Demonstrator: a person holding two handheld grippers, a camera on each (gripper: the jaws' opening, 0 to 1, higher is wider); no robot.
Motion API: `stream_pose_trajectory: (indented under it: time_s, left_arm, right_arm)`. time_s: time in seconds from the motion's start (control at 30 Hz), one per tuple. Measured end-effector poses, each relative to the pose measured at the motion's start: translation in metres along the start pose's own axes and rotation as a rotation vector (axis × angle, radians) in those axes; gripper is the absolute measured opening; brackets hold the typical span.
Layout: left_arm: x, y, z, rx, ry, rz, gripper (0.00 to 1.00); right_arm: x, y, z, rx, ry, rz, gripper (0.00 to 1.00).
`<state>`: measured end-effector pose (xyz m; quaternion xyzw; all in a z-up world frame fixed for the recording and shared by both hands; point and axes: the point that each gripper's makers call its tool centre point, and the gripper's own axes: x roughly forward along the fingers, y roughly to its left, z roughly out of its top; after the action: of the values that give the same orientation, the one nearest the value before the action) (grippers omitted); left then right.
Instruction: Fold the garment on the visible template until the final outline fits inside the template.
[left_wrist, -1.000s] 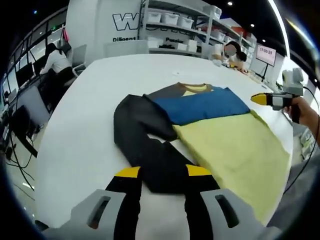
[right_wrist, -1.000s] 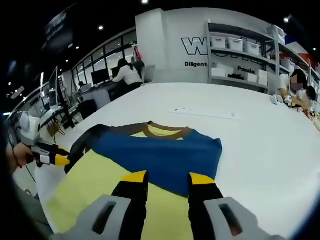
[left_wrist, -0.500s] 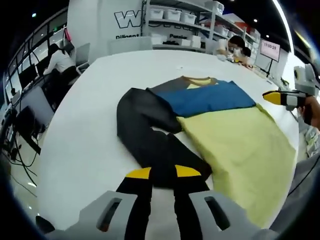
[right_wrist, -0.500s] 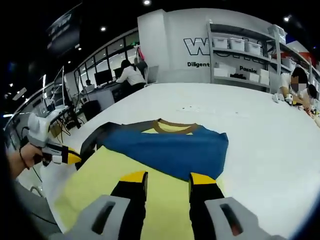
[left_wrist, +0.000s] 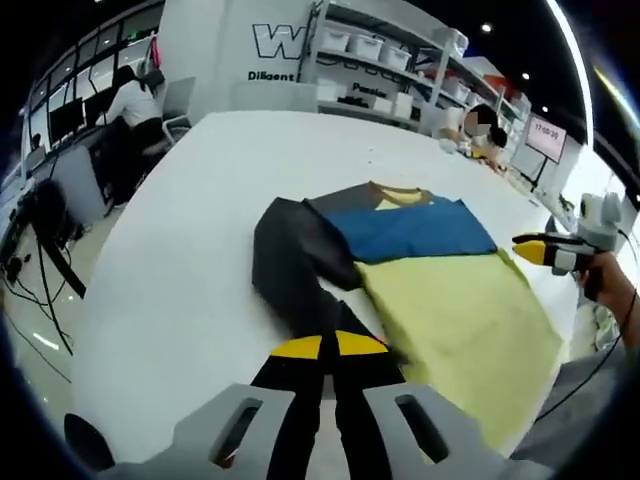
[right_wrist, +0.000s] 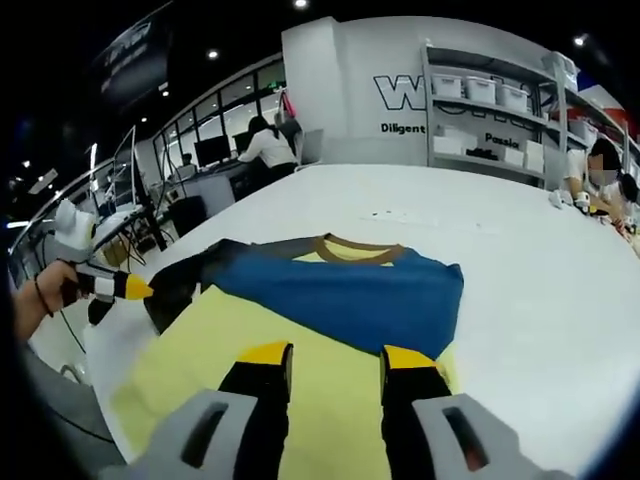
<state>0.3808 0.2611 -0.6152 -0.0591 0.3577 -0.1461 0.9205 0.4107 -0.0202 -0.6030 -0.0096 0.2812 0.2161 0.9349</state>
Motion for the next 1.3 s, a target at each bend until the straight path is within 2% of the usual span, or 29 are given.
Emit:
stream_pose_trajectory:
  time_s: [0.13, 0.23, 0.3, 0.43, 0.5, 0.6, 0.9, 1.1, 1.2, 1.3]
  left_arm:
    - [-0.009, -0.004, 0.011, -0.011, -0.025, -0.017, 0.00]
    - [-0.013, -0.009, 0.019, -0.011, -0.043, -0.025, 0.00]
    - [-0.015, -0.015, 0.027, -0.040, -0.069, -0.053, 0.00]
    - [-0.017, -0.022, 0.040, -0.044, -0.093, -0.067, 0.00]
    - [-0.018, -0.030, 0.049, -0.081, -0.127, -0.104, 0.00]
    - [-0.019, -0.034, 0.054, -0.093, -0.136, -0.113, 0.00]
    - [-0.023, -0.056, 0.075, -0.127, -0.190, -0.172, 0.00]
    - [-0.022, -0.069, 0.088, -0.174, -0.232, -0.216, 0.00]
    - [-0.021, -0.075, 0.092, -0.185, -0.241, -0.234, 0.00]
    - [-0.020, -0.080, 0.096, -0.197, -0.247, -0.253, 0.00]
  right_arm:
    - [0.003, 0.022, 0.008, -0.036, -0.018, 0.059, 0.32]
    - [0.004, 0.053, 0.020, -0.109, -0.063, 0.161, 0.35]
    - [0.004, 0.071, 0.026, -0.128, -0.085, 0.224, 0.36]
    - [0.007, 0.105, 0.028, -0.198, -0.095, 0.320, 0.37]
    - [0.006, 0.128, 0.025, -0.248, -0.092, 0.396, 0.38]
    - [0.003, 0.154, 0.021, -0.251, -0.100, 0.491, 0.39]
    - [0.013, 0.178, 0.015, -0.241, -0.091, 0.533, 0.39]
    - [0.020, 0.191, 0.028, -0.231, -0.132, 0.539, 0.30]
    - [0.025, 0.190, 0.034, -0.213, -0.146, 0.529, 0.27]
    - [0.028, 0.186, 0.040, -0.181, -0.163, 0.522, 0.19]
